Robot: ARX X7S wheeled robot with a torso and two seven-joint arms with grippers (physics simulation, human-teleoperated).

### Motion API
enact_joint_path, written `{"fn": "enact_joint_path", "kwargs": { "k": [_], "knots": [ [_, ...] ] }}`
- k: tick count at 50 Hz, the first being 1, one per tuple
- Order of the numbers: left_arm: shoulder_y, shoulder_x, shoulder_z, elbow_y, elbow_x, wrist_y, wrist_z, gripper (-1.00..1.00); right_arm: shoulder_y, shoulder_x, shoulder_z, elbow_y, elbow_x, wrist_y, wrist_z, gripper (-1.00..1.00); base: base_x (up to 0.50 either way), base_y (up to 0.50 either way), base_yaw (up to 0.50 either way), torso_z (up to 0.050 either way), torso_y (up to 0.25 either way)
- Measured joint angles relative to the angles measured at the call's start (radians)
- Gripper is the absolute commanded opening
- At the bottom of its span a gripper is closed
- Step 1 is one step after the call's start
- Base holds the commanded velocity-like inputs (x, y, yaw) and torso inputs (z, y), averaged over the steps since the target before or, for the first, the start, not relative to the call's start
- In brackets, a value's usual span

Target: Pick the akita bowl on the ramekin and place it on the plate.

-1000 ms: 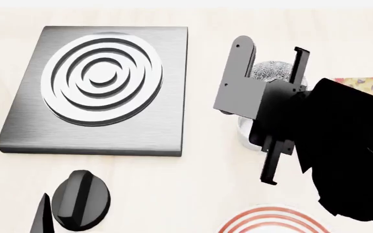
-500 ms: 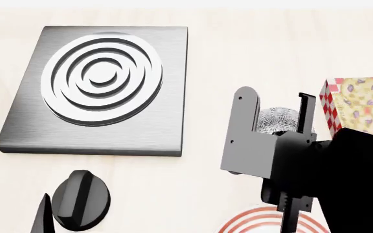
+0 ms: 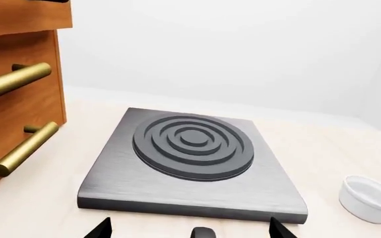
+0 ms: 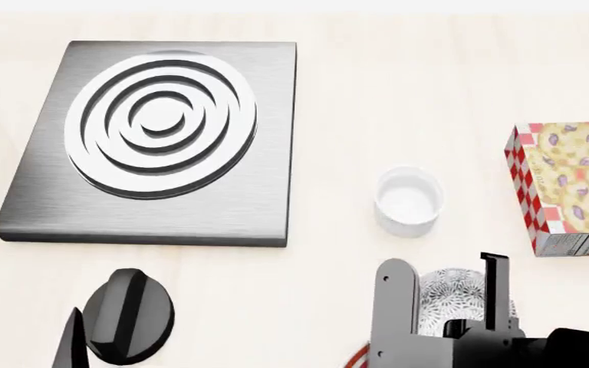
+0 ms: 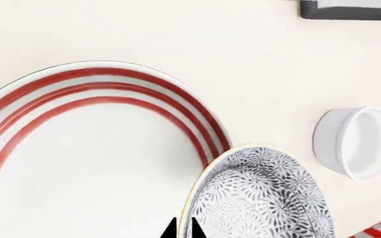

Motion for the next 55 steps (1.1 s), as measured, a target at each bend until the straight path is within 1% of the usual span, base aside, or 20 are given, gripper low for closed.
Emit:
{"fn": "enact_joint_path", "kwargs": {
  "k": [25,55],
  "knots": [
    [0.000,-0.004,0.008,-0.003,0.000,0.004,-0.007,1.00,-0.116,0.060,-0.054,-0.094,0.003,-0.013,0.076,-1.00,0.00,0.00,0.00,0.000,0.000],
    [-0.003,-0.012,0.017,-0.005,-0.001,0.007,-0.015,1.00,-0.183,0.073,-0.054,-0.125,-0.009,-0.056,0.144,-1.00,0.00,0.00,0.00,0.000,0.000]
  ]
}}
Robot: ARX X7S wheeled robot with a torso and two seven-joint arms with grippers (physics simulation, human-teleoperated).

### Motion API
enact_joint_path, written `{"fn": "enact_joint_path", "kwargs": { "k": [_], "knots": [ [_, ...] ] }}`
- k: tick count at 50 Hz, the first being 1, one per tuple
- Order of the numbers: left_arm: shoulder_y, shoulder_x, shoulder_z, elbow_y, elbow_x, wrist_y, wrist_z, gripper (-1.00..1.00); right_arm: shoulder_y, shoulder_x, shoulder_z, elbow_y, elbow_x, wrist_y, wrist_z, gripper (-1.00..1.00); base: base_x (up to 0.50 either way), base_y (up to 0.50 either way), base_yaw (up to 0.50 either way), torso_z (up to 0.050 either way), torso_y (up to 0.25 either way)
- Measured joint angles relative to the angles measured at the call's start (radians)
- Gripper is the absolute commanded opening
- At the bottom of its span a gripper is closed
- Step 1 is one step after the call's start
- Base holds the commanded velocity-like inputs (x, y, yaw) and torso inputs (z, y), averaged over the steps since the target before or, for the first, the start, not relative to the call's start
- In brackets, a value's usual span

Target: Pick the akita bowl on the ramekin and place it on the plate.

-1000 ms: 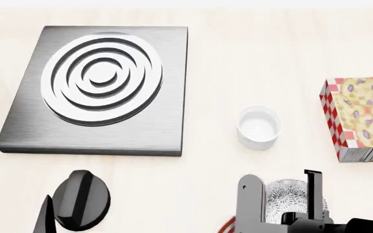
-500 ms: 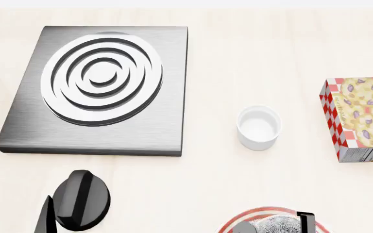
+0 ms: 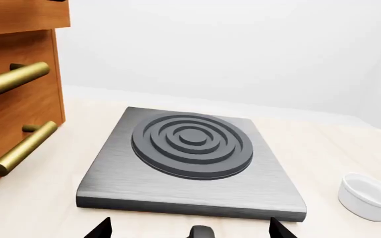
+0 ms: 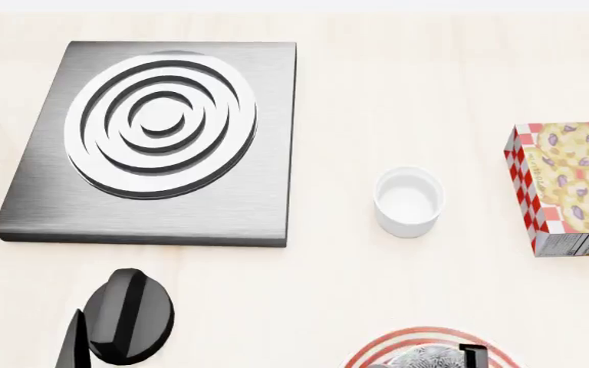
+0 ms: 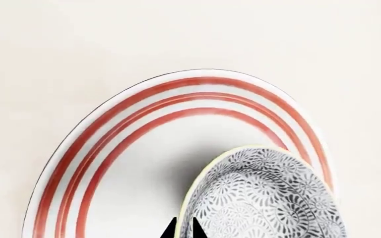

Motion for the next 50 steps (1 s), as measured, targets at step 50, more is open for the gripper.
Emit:
{"fn": "enact_joint_path", "kwargs": {
  "k": [50],
  "knots": [
    [-0.004,-0.012,0.011,-0.005,-0.008,0.007,-0.013,1.00,0.073,0.022,0.140,-0.165,0.181,0.097,-0.004,1.00,0.00,0.00,0.00,0.000,0.000]
  ]
}}
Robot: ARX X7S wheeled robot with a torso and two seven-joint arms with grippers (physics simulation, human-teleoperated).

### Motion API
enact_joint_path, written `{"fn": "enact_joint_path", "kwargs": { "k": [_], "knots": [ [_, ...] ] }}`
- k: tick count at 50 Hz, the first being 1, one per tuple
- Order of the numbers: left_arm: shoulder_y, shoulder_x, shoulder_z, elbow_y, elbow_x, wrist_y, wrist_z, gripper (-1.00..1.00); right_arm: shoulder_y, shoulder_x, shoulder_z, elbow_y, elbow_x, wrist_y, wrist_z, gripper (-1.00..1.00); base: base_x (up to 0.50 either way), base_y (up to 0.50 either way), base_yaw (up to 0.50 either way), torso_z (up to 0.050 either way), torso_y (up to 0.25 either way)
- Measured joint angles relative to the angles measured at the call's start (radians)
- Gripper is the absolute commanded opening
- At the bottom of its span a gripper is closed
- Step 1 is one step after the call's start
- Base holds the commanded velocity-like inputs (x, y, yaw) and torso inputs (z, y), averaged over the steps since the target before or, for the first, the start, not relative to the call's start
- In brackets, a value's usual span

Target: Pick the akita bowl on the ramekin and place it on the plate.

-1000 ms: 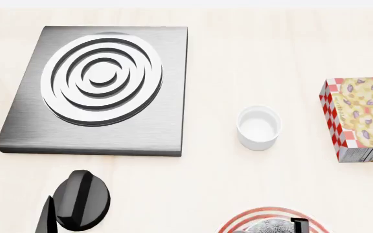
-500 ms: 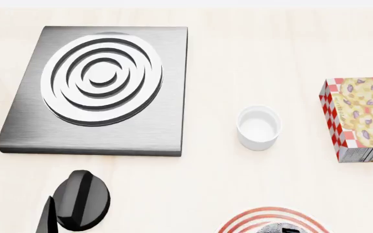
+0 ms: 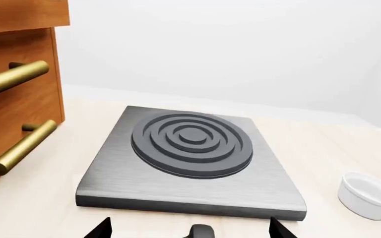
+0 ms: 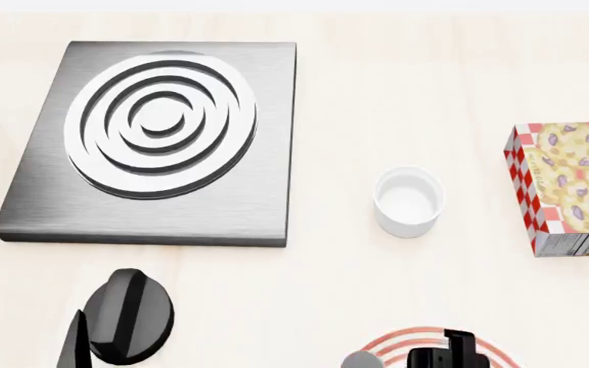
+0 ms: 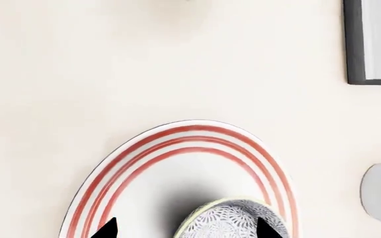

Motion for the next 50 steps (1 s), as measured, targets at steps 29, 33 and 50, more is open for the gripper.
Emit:
{"fn": "enact_joint_path", "kwargs": {
  "k": [29,33,50],
  "knots": [
    [0.003,-0.006,0.002,-0.002,-0.014,0.020,0.003,1.00,-0.280,0.004,0.416,0.168,0.215,-0.681,0.672,1.00,0.00,0.00,0.00,0.000,0.026],
    [0.003,-0.008,0.002,-0.003,-0.018,0.024,0.005,1.00,-0.375,0.001,0.459,0.204,0.206,-0.819,0.814,1.00,0.00,0.00,0.00,0.000,0.250],
    [0.002,-0.012,0.007,-0.011,-0.016,0.039,0.011,1.00,-0.821,-0.068,0.564,0.405,0.042,-1.438,1.235,1.00,0.00,0.00,0.00,0.000,0.250]
  ]
}}
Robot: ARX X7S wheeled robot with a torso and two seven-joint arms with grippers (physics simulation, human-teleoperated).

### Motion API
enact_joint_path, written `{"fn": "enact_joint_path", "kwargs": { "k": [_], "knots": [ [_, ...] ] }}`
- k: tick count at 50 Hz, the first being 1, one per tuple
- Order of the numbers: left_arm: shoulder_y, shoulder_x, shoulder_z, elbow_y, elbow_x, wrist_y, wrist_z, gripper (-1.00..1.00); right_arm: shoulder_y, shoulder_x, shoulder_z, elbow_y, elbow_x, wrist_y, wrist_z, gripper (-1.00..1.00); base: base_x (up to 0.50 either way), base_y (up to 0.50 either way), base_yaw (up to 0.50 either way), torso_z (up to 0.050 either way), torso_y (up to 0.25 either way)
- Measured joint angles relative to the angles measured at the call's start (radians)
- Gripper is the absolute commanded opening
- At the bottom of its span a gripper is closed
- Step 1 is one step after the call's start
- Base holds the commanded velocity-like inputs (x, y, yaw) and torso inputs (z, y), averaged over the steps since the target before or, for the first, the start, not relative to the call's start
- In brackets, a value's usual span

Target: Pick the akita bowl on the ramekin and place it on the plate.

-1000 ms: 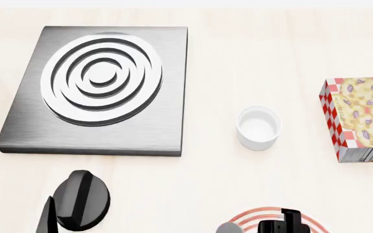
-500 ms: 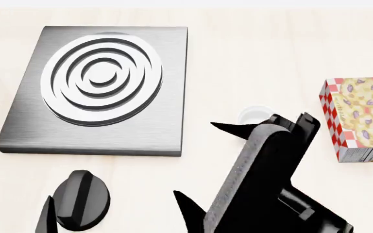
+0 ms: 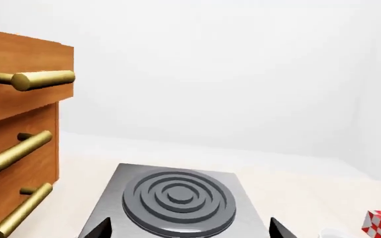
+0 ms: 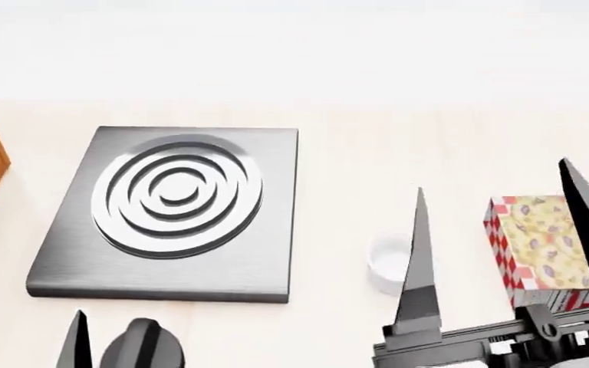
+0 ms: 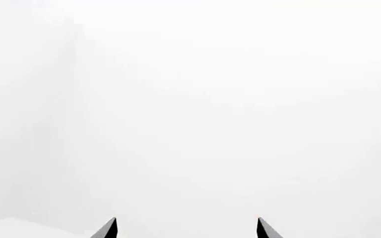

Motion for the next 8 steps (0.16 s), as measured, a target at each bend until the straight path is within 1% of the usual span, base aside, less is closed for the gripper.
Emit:
{"fn": "enact_joint_path", "kwargs": {
  "k": [8],
  "knots": [
    [0.002,0.000,0.006,-0.004,0.031,0.023,-0.004,1.00,-0.147,-0.060,0.040,0.085,-0.134,-0.165,0.151,1.00,0.00,0.00,0.00,0.000,0.250]
  ]
}}
